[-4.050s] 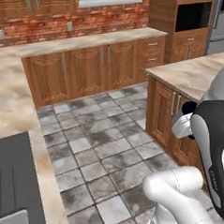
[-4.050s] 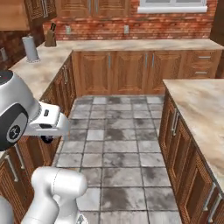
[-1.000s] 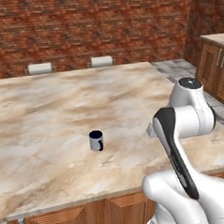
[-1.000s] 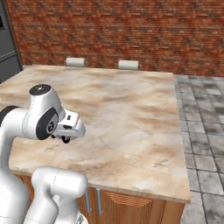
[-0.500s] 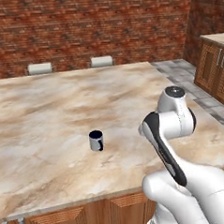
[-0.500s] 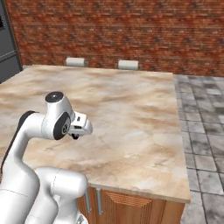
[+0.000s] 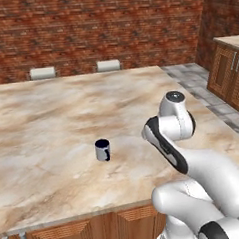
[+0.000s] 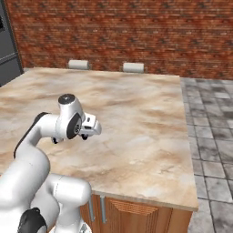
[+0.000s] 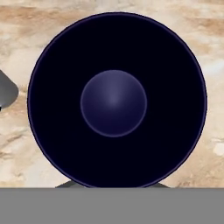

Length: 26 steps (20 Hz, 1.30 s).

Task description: Clear the mugs and bowl far away from the sink.

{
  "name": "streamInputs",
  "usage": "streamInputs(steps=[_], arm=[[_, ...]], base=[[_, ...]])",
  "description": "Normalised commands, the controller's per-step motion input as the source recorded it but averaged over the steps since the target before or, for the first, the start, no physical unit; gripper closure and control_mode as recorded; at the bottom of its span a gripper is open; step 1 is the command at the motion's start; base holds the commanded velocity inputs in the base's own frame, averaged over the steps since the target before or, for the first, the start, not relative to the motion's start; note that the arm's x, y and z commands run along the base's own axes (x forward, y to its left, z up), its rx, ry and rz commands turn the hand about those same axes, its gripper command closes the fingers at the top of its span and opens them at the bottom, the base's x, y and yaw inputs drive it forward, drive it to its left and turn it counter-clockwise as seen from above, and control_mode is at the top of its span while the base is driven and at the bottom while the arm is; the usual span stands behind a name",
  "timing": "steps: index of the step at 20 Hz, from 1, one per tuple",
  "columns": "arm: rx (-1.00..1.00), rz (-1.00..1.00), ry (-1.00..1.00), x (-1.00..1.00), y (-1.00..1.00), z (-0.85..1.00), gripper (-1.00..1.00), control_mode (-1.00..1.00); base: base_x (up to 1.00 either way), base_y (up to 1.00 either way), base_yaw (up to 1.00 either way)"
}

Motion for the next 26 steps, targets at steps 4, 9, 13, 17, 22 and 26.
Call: streamInputs(steps=[4, 9, 13, 17, 22, 26], arm=[[0.00, 0.00, 0.00, 0.40, 0.00, -0.32, 1.00, -1.00], [0.00, 0.00, 0.04, 0.46, 0.00, -0.37, 1.00, -1.00], [0.00, 0.00, 0.02, 0.41, 0.00, -0.32, 1.00, -1.00], [0.00, 0.00, 0.05, 0.33, 0.00, -0.40, 1.00, -1.00], [0.00, 0.00, 0.05, 0.26, 0.00, -0.40, 1.00, -1.00], [0.00, 0.00, 0.03, 0.26, 0.00, -0.34, 1.00, -1.00]], base=[[0.00, 0.00, 0.00], [0.00, 0.00, 0.00], [0.00, 0.00, 0.00], [0.00, 0.00, 0.00], [0.00, 0.00, 0.00], [0.00, 0.00, 0.00]])
